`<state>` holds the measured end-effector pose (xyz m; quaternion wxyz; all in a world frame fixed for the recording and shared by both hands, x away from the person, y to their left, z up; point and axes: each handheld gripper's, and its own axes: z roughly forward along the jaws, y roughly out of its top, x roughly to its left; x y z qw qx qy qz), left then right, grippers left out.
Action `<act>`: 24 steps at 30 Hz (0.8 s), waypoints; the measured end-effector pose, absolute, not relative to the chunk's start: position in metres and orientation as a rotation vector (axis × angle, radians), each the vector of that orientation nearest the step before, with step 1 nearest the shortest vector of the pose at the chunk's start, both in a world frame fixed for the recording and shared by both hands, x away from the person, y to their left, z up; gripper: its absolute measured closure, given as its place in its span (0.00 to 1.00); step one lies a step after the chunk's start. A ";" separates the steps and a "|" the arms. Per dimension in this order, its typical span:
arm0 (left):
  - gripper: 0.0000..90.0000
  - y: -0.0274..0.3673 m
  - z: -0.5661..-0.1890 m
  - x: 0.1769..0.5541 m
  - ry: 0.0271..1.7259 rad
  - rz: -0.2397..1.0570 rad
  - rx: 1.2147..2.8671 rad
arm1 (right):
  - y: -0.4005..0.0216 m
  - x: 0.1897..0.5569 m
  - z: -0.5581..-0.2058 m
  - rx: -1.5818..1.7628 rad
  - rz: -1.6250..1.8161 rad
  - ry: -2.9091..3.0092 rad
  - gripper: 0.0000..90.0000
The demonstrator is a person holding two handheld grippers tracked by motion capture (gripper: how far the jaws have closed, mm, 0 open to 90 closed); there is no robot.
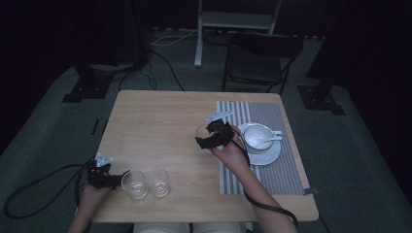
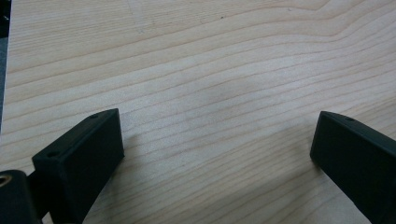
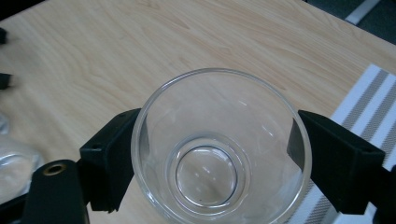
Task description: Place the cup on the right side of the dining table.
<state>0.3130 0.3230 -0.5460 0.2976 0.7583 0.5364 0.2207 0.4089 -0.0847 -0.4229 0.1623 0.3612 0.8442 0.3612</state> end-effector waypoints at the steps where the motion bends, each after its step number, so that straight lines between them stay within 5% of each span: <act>1: 0.03 0.323 -0.546 0.313 1.427 0.586 2.014 | -0.085 0.413 -0.423 1.039 1.022 2.400 0.20; 24: 0.03 0.323 -0.546 0.313 1.425 0.585 2.015 | -0.142 0.509 -0.407 1.351 0.937 2.189 0.20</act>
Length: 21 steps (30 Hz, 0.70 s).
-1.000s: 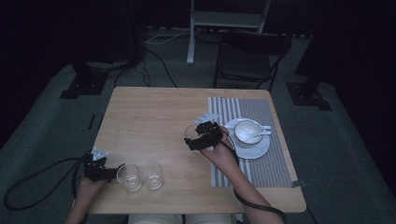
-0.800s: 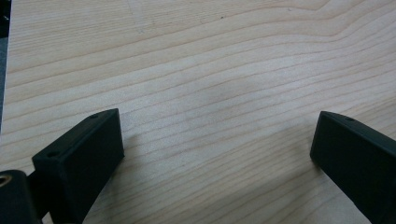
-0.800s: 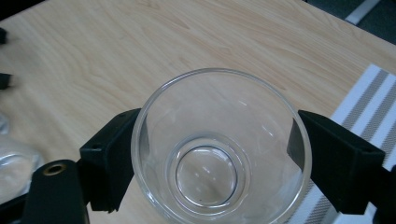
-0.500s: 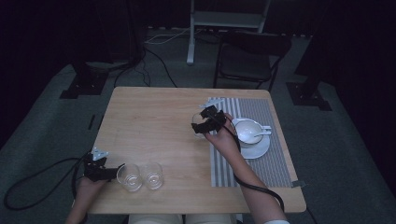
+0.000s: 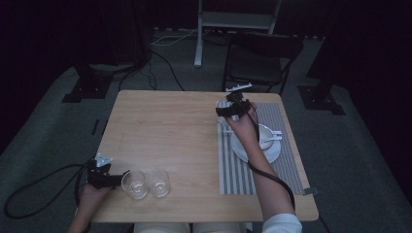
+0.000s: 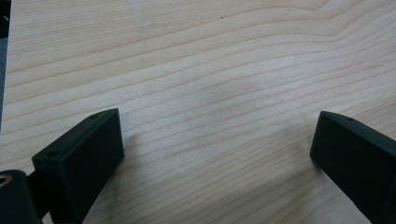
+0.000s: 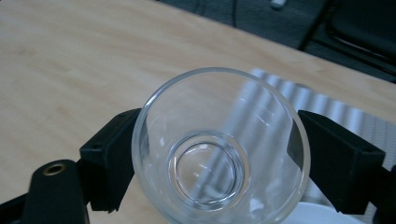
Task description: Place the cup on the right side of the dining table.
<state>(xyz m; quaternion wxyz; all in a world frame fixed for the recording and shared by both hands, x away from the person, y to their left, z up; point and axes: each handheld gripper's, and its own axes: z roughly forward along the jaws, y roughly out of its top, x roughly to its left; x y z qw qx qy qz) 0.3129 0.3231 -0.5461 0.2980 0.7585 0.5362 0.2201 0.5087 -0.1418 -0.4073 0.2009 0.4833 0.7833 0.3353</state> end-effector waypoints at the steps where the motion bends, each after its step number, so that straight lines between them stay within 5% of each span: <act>1: 0.03 0.323 -0.546 0.313 1.425 0.585 2.016 | -0.152 0.516 -0.404 1.376 0.913 2.151 0.20; 21: 0.03 0.323 -0.546 0.313 1.425 0.585 2.015 | -0.227 0.579 -0.435 1.715 0.679 1.944 0.20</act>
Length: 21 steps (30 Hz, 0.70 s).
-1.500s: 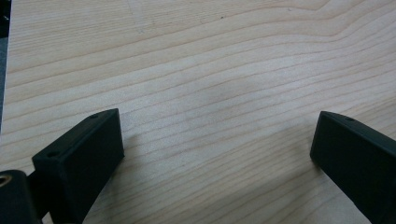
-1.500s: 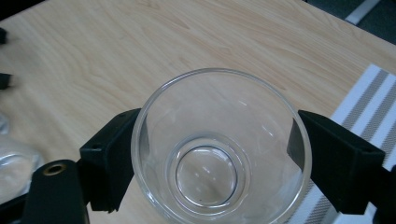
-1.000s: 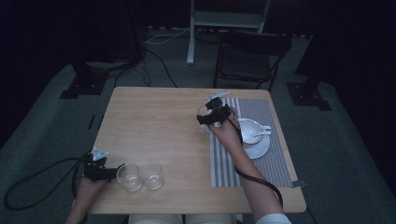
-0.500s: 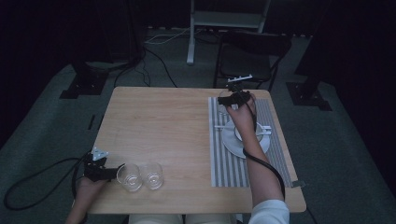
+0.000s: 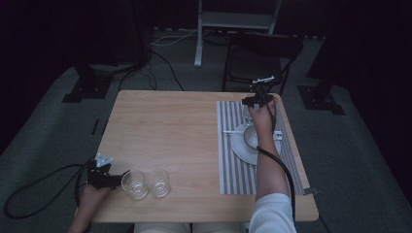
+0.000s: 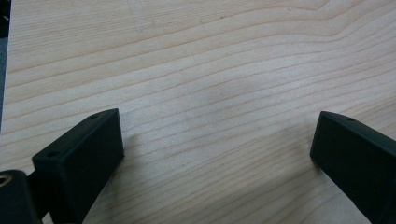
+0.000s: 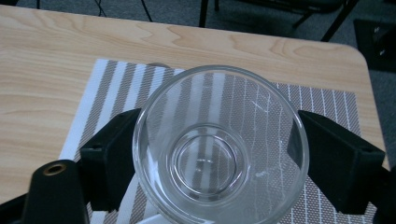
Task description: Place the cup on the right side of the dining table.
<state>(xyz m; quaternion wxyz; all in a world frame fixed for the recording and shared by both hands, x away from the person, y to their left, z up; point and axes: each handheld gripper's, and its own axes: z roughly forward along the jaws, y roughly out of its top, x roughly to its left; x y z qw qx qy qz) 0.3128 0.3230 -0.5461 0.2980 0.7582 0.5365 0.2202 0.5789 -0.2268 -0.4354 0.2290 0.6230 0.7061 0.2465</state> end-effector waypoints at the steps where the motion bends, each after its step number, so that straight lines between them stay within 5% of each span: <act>1: 0.03 0.323 -0.546 0.313 1.425 0.585 2.015 | -0.229 0.581 -0.437 1.730 0.683 1.940 0.20; 21: 0.03 0.323 -0.546 0.313 1.429 0.586 2.013 | -0.238 0.590 -0.459 1.775 0.615 1.983 0.19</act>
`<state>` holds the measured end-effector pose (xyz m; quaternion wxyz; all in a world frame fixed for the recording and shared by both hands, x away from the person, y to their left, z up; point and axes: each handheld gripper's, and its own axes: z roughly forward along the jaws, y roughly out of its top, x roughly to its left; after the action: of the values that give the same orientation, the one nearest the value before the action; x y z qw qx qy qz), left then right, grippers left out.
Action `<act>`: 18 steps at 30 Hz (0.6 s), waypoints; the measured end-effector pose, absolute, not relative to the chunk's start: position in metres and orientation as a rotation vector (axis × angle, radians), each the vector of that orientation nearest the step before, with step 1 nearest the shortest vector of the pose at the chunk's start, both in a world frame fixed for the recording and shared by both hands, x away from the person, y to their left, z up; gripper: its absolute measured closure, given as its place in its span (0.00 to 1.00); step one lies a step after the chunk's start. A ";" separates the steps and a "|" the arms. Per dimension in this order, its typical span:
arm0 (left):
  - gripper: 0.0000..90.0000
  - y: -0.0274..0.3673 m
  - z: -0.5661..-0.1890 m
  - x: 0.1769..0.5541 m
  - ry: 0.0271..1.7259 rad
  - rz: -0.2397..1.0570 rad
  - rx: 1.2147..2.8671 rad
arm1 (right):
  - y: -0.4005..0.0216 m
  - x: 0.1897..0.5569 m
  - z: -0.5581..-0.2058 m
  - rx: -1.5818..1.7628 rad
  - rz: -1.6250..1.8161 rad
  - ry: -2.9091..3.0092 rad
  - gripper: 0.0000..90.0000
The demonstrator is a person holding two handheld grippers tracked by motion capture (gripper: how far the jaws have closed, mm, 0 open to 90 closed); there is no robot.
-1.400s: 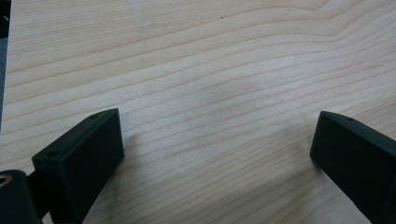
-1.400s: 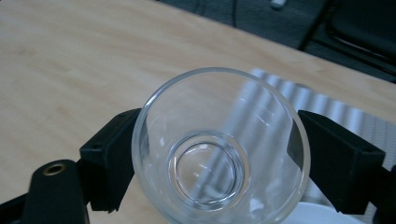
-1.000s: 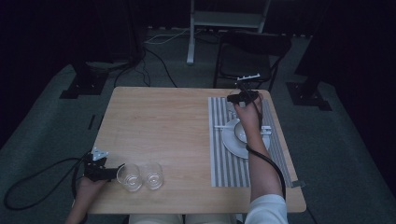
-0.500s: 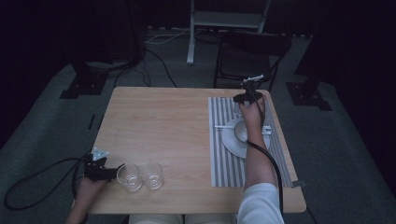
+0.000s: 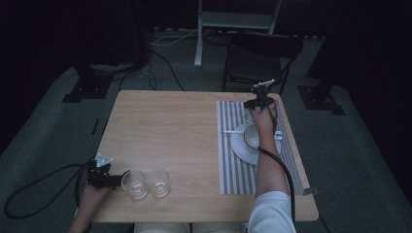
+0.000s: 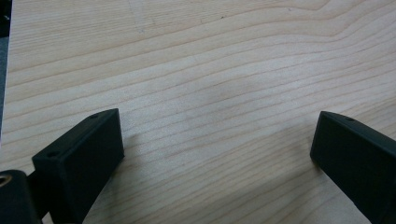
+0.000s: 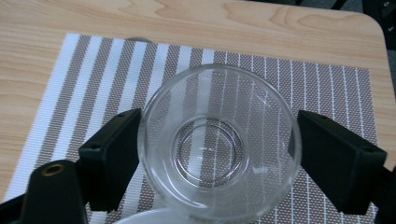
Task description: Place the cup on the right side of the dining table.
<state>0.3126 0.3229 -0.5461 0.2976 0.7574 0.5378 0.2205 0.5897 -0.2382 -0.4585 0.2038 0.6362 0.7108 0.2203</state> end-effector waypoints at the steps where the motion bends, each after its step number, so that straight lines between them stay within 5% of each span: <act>1: 0.03 0.323 -0.546 0.313 1.429 0.586 2.012 | -0.239 0.588 -0.456 1.783 0.631 1.978 0.18; 18: 0.03 0.323 -0.546 0.313 1.429 0.586 2.012 | -0.227 0.564 -0.446 1.665 0.665 2.023 0.19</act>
<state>0.3127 0.3229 -0.5461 0.2978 0.7572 0.5379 0.2205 0.5641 -0.2270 -0.4458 0.2173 0.6013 0.7304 0.2403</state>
